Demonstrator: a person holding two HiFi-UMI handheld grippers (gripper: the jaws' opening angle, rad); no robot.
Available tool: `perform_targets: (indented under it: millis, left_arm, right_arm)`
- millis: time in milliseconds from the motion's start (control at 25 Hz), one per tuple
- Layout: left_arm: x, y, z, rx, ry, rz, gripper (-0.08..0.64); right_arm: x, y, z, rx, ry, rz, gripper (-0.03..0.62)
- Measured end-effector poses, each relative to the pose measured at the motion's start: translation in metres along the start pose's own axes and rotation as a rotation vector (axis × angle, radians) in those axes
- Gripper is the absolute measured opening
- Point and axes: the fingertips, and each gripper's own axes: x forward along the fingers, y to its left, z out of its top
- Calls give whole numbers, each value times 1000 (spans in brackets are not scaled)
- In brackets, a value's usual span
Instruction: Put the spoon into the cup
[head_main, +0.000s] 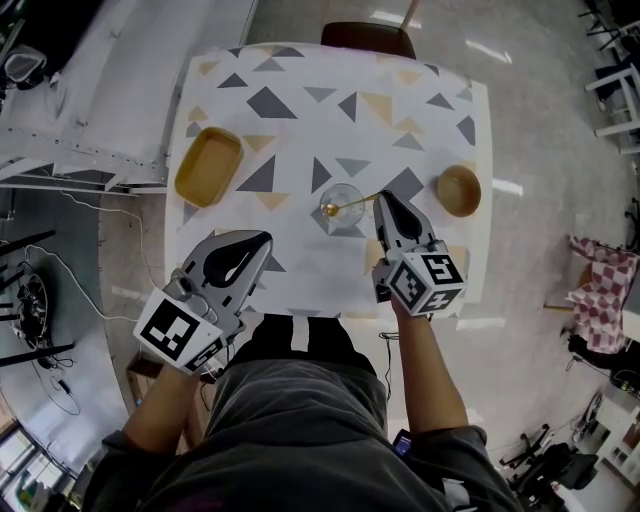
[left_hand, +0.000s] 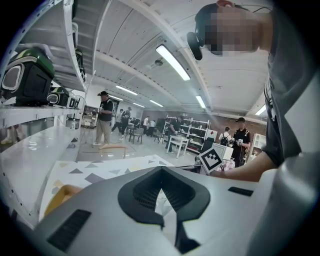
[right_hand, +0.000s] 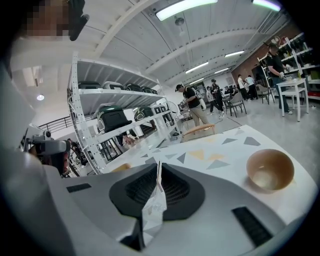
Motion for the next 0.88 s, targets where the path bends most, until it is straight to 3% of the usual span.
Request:
perform_targets:
  millis: [200, 400, 880]
  left_arm:
    - [-1, 0, 4, 6, -10, -5, 14]
    - [-4, 0, 9, 14, -19, -12, 14]
    - [-16, 0, 28, 36, -60, -44, 14]
  right_arm:
    - [-2, -1, 5, 4, -10, -8, 29]
    - [-8, 2, 11, 16, -27, -11, 83]
    - [-43, 15, 42, -6, -99, -54, 84]
